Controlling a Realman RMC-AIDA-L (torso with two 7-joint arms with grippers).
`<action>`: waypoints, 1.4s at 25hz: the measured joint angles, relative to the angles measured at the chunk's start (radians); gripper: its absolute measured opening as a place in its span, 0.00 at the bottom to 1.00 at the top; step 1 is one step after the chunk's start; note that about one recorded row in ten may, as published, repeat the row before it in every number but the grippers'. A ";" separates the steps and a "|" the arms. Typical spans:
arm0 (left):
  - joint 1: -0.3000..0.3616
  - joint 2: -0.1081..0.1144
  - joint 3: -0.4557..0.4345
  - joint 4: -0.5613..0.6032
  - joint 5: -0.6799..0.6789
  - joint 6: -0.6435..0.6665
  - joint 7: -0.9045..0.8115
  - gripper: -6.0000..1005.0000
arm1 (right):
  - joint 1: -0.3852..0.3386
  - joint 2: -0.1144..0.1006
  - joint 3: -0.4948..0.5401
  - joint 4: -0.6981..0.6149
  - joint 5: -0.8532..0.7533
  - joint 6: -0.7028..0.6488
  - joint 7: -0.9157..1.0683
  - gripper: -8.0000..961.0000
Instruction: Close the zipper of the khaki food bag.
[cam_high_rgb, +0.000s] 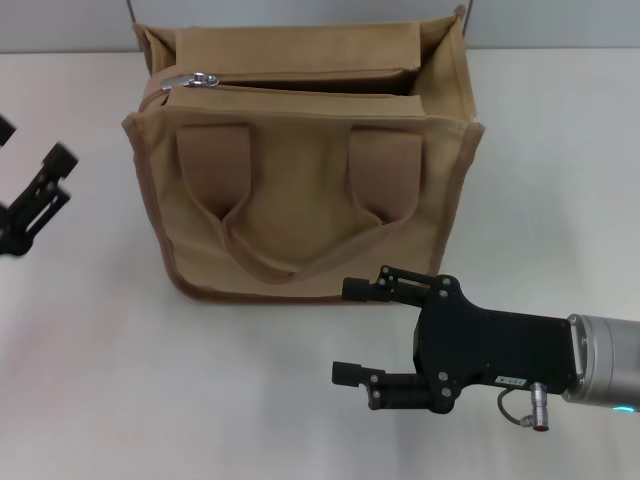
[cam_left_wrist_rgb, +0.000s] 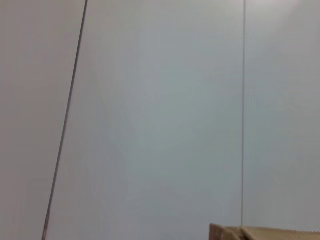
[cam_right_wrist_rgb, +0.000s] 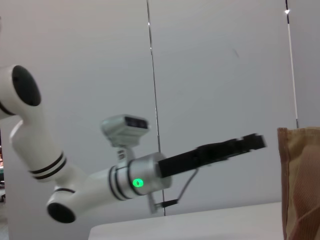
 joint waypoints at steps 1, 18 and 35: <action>-0.016 0.001 0.000 -0.004 0.000 -0.020 -0.006 0.76 | 0.000 0.000 -0.001 0.000 0.000 0.000 0.000 0.81; -0.166 -0.004 0.115 0.016 0.039 -0.210 0.088 0.73 | -0.011 0.004 0.001 0.001 0.000 -0.002 -0.005 0.80; -0.146 0.003 0.105 -0.012 -0.041 -0.106 0.146 0.71 | -0.014 0.006 0.012 0.011 0.002 0.033 -0.007 0.80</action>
